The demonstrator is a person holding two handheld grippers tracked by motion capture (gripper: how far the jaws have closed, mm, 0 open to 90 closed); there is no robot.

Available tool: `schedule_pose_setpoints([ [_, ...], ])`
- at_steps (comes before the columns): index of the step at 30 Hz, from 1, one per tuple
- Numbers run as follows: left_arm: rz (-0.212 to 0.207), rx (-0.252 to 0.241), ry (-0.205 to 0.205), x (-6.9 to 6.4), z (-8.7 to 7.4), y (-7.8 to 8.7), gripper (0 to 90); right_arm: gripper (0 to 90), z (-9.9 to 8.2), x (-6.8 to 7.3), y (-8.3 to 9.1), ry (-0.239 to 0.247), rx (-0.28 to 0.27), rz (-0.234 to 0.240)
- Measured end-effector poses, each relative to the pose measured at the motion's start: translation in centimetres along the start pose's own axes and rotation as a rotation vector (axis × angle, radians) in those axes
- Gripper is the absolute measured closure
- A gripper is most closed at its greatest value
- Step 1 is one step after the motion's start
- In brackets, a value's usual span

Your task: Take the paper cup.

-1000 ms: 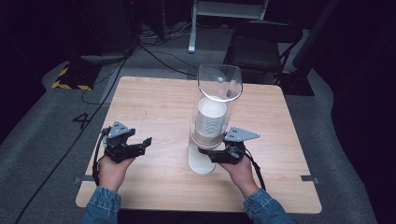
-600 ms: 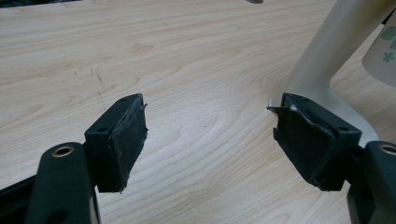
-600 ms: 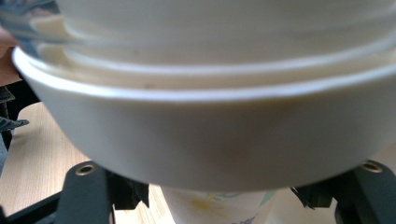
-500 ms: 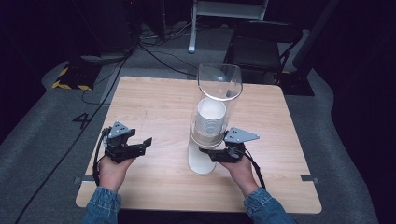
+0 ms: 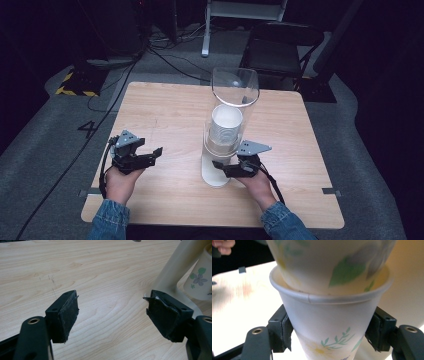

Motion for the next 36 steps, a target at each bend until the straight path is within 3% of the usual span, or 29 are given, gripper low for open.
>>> schedule_pose_setpoints([
  [18,-0.024,0.018,0.001,-0.4,0.3,-1.3,24.9,32.3,-2.2,0.4,0.0,-0.008,0.078,0.010],
  [31,-0.034,0.026,-0.006,-0.4,0.5,-1.9,24.8,32.3,-2.8,0.4,0.6,-0.016,0.098,0.010],
  [36,-0.038,0.021,-0.002,-0.5,0.7,-2.2,24.8,32.3,-3.3,-0.6,1.8,-0.032,0.107,-0.023],
])
Point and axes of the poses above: each handheld gripper's, and its own axes: y roughly backward along the jaws, z roughly out of its top, x roughly to its left, the point moved 8 cm from there along -y, roughly forward along the jaws, and after that the axes turned 5 degrees about y, right-handed, at the moved point
